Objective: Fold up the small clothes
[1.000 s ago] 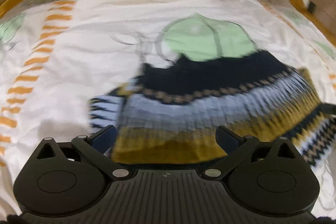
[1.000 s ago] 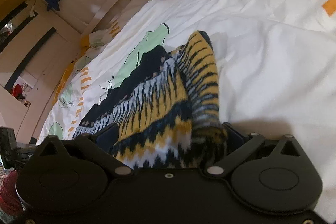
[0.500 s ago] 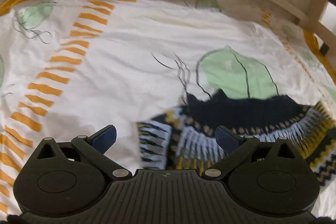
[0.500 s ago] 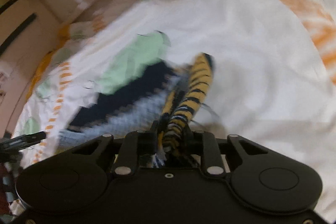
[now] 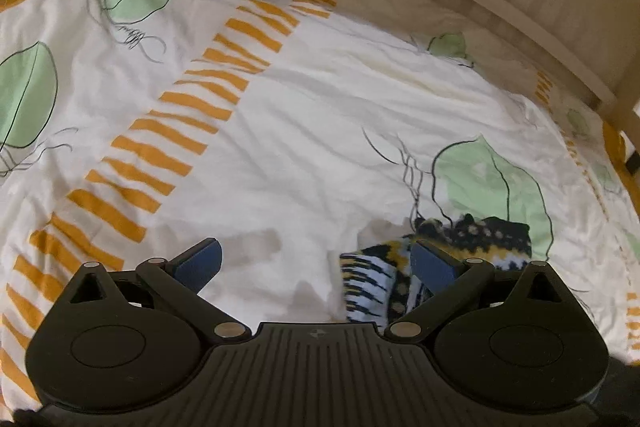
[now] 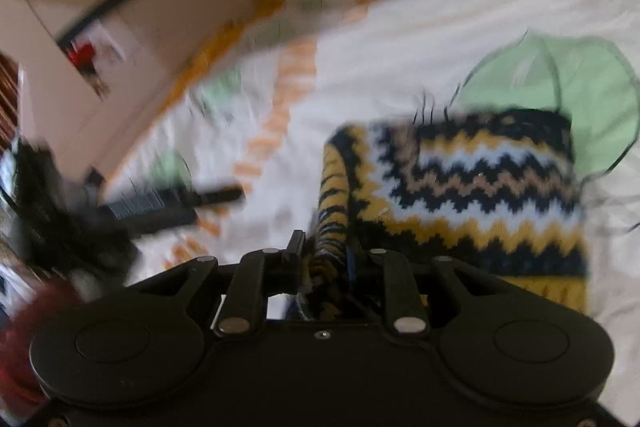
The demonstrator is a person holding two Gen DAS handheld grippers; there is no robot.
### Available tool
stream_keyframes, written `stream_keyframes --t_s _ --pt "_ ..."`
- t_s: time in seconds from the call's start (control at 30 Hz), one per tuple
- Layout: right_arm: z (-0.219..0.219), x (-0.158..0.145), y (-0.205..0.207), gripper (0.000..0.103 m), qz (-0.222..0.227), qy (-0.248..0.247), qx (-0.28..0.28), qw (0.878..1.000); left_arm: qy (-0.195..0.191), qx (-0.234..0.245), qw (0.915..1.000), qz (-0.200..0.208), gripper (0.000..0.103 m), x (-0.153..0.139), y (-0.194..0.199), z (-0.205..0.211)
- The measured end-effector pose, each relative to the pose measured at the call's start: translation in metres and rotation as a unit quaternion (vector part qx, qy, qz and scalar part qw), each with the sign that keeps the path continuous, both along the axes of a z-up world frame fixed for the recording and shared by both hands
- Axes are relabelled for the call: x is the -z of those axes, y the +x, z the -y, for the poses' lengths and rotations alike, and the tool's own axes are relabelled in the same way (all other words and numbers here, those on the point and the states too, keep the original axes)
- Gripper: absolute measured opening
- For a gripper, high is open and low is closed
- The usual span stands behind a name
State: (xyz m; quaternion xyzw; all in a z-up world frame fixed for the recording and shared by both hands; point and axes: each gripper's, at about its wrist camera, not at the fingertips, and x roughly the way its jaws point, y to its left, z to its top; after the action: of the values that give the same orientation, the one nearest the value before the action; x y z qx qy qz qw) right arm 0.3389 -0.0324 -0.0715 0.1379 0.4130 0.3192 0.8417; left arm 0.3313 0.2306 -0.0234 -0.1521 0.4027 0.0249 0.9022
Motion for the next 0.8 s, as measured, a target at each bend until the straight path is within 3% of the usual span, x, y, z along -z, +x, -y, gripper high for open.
stream_keyframes --t_s 0.2,0.27,0.33,0.4,0.53,0.7,0.8 --pt "-0.018 0.016 -0.016 0.033 0.008 -0.018 0.018 1.0 -0.007 0.002 1.0 0.003 0.102 -0.001 0.0 -0.002" --pt "-0.023 0.014 -0.019 0.046 0.015 0.009 0.005 1.0 -0.002 0.011 0.9999 0.003 0.102 -0.001 0.0 0.002" --pt "-0.024 0.012 -0.021 0.048 0.014 0.067 -0.028 0.997 0.003 0.02 0.9998 0.003 0.102 0.0 -0.002 0.006" --pt "-0.018 0.006 -0.029 0.048 0.025 0.084 -0.04 0.995 0.006 0.026 0.9996 0.001 0.102 0.001 -0.003 0.008" --pt "0.014 -0.004 -0.049 0.048 0.063 0.056 -0.016 0.996 -0.002 0.044 0.999 -0.004 0.102 0.004 -0.003 0.014" --pt "0.043 -0.002 -0.077 0.049 0.099 -0.018 0.031 0.994 -0.025 0.079 0.9964 -0.019 0.102 0.011 -0.005 0.03" --pt "0.039 0.002 -0.101 0.064 0.135 -0.063 0.017 0.989 -0.062 0.111 0.9912 -0.036 0.102 0.019 -0.005 0.041"
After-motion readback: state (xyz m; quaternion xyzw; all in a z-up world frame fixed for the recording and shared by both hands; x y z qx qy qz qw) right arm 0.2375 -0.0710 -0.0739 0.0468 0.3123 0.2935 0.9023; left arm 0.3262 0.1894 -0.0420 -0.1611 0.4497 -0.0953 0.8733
